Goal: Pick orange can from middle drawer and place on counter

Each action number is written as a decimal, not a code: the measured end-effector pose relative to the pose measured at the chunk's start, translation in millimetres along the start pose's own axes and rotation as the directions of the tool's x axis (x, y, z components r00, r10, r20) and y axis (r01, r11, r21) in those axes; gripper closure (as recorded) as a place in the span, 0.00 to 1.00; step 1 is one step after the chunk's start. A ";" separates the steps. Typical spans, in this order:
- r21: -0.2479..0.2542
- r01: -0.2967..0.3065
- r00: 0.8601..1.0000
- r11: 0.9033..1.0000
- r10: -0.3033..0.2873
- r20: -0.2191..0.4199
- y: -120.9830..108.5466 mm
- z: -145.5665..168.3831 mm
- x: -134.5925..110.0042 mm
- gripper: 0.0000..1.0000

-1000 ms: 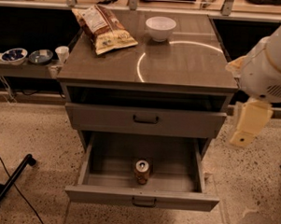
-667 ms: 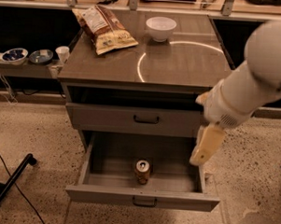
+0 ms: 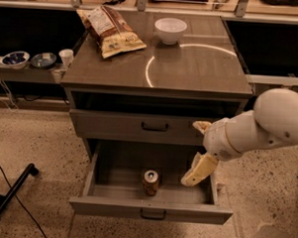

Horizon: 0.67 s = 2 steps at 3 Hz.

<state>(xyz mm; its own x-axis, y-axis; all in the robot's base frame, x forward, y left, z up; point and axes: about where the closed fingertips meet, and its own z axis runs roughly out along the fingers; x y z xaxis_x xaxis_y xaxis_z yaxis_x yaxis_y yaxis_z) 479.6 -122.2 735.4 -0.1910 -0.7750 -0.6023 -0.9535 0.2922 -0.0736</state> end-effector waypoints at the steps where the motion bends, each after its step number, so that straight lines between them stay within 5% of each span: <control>1: -0.005 -0.020 0.997 1.000 0.020 0.068 -4.5 -4.3 33.8 0.00; 2: -0.080 -0.041 0.995 0.996 0.048 0.084 -8.2 68.8 62.3 0.00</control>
Offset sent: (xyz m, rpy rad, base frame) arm 0.0409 0.0060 -0.1965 0.1716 0.1383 0.0235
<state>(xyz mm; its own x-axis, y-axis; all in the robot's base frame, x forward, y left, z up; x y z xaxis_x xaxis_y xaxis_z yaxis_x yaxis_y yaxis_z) 491.6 -134.3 643.8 -0.2164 -0.7102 -0.6699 -0.9604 0.2782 0.0153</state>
